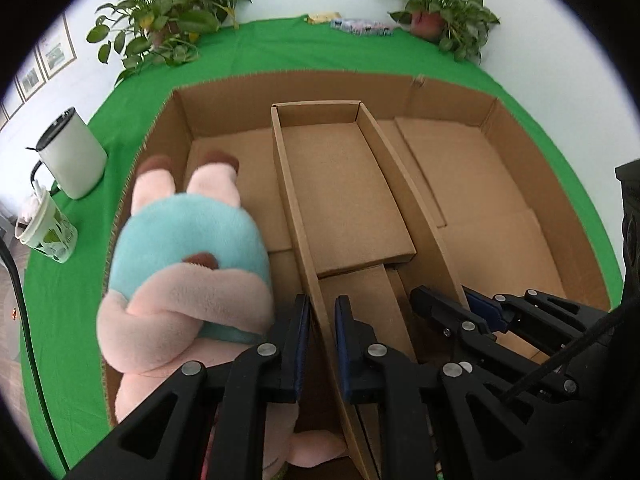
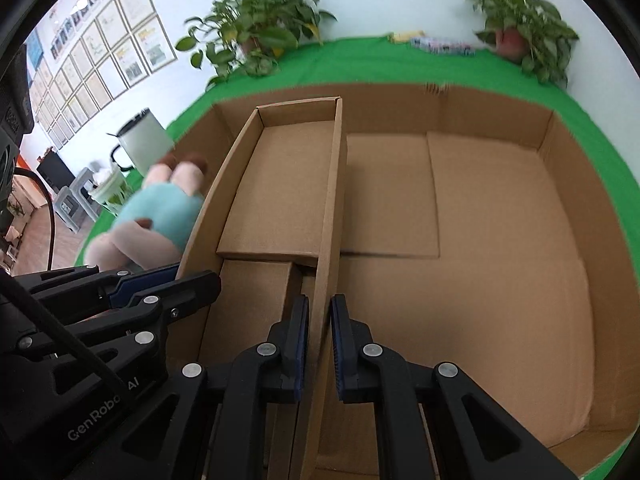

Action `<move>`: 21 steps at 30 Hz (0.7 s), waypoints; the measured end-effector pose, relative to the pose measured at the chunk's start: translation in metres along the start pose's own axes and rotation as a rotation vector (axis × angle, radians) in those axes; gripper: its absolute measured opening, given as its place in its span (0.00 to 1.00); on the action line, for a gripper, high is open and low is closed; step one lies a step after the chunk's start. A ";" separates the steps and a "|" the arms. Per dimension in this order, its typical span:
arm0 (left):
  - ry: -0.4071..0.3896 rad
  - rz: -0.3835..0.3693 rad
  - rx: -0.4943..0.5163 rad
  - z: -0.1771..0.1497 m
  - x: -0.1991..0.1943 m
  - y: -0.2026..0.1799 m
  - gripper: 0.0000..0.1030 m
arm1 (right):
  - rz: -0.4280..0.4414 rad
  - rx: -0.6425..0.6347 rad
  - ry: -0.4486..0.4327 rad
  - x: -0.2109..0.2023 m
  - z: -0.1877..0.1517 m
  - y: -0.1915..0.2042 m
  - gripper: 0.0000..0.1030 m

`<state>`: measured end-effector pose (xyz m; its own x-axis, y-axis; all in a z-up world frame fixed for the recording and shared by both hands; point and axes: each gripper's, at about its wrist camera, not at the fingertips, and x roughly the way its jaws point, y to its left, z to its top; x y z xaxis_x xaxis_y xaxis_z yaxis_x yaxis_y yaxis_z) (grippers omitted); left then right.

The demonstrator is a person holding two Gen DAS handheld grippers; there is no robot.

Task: Organize objects
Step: 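Carry the long brown box over the open box and lower it inside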

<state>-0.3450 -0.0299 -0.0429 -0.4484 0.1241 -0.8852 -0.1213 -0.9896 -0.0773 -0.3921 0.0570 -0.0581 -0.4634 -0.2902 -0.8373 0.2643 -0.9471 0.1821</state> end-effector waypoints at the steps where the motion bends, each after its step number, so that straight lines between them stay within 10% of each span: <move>1: 0.003 0.008 0.007 -0.002 0.002 0.000 0.11 | 0.004 0.010 0.016 0.007 -0.005 0.001 0.08; 21: -0.156 0.044 -0.038 -0.035 -0.064 0.033 0.18 | -0.033 -0.027 0.057 0.024 -0.008 0.040 0.12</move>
<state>-0.2887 -0.0727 -0.0048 -0.5852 0.0875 -0.8061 -0.0661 -0.9960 -0.0602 -0.3853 0.0139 -0.0749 -0.4231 -0.2499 -0.8709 0.2731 -0.9517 0.1404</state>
